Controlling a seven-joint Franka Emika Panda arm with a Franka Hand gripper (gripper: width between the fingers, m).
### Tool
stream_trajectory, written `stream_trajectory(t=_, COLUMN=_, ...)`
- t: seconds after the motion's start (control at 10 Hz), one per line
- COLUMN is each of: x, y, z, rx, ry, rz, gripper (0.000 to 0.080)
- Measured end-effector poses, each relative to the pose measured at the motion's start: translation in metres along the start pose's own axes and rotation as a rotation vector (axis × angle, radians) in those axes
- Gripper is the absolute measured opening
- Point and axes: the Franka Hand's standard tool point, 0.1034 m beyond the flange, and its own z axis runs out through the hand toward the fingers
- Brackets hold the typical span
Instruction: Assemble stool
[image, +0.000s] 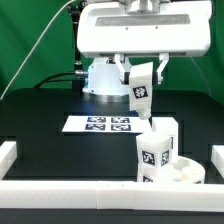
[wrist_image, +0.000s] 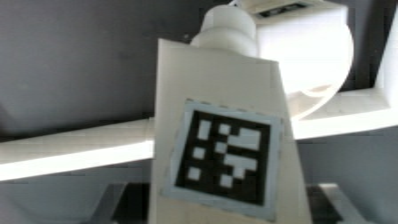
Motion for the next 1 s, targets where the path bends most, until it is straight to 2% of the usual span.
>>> stream_trajectory(t=0.1, x=0.000, y=-0.003, z=-0.001, rx=0.004, ry=0.000, rz=0.012, gripper=0.0325)
stream_trajectory(t=0.3, x=-0.001, y=-0.029, z=-0.007, rx=0.027, ry=0.007, rz=0.007, gripper=0.0325)
stream_trajectory(t=0.6, x=0.007, y=-0.061, z=-0.012, rx=0.051, ry=-0.002, rz=-0.004, gripper=0.0325)
stream_trajectory(t=0.9, x=0.006, y=-0.096, z=-0.002, rx=0.061, ry=0.001, rz=-0.001, gripper=0.0325)
stream_trajectory(t=1.0, x=0.006, y=-0.093, z=-0.001, rx=0.059, ry=0.001, rz=-0.011, gripper=0.0325)
